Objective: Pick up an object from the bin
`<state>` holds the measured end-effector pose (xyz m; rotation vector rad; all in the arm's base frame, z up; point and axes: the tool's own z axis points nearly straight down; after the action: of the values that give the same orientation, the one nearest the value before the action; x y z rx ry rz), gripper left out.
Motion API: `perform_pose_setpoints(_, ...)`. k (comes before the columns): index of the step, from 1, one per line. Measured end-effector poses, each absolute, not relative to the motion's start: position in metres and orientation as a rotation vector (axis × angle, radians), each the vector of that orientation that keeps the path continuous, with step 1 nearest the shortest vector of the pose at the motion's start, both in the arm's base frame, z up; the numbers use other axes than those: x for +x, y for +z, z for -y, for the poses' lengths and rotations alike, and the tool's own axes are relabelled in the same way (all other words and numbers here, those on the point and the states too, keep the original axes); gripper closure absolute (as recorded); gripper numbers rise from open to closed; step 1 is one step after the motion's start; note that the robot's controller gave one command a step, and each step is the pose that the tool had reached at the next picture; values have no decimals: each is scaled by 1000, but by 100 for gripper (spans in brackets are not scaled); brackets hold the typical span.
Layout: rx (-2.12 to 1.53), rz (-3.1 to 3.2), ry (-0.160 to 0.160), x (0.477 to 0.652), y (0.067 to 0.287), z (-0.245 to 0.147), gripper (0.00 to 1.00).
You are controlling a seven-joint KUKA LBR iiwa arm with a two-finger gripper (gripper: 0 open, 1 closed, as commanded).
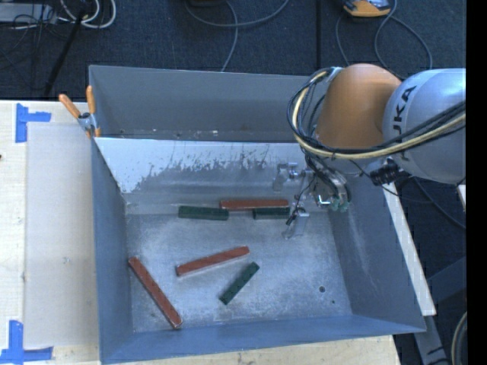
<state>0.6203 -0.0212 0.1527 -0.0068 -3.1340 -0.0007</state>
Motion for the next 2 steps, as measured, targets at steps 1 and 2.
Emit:
perform_pose_setpoints(1,32,3142,-1,621,68,-9,0)
perform_pose_setpoints(2,8,3144,-6,621,82,-74,0)
